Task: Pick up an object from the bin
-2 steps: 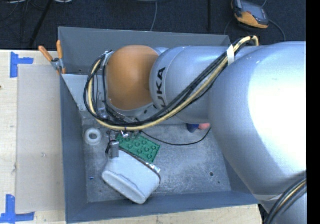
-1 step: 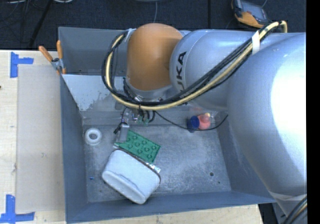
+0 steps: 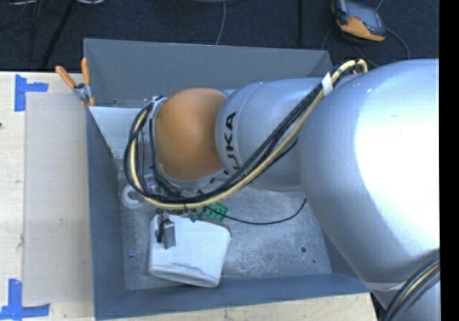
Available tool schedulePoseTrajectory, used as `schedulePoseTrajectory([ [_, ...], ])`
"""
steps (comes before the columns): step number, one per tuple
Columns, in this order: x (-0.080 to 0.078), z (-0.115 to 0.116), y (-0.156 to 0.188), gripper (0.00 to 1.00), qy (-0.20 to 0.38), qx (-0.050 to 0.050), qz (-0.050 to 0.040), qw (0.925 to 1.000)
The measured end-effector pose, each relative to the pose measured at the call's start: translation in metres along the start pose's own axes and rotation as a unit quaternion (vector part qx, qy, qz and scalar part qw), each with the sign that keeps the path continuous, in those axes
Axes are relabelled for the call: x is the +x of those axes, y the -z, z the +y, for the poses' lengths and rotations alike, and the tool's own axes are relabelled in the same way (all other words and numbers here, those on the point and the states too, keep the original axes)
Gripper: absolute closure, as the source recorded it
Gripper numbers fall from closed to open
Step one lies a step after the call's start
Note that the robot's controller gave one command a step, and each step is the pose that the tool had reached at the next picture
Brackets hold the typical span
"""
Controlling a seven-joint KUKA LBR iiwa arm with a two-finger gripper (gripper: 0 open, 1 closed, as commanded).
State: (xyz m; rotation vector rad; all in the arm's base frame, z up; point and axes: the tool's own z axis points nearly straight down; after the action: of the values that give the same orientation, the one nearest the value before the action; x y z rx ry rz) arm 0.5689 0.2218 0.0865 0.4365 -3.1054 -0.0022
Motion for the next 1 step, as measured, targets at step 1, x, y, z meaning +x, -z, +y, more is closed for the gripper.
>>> schedulePoseTrajectory([
  [1,0.0049,0.0187,0.0887,0.00,-0.038,0.000,-0.0065,0.9992],
])
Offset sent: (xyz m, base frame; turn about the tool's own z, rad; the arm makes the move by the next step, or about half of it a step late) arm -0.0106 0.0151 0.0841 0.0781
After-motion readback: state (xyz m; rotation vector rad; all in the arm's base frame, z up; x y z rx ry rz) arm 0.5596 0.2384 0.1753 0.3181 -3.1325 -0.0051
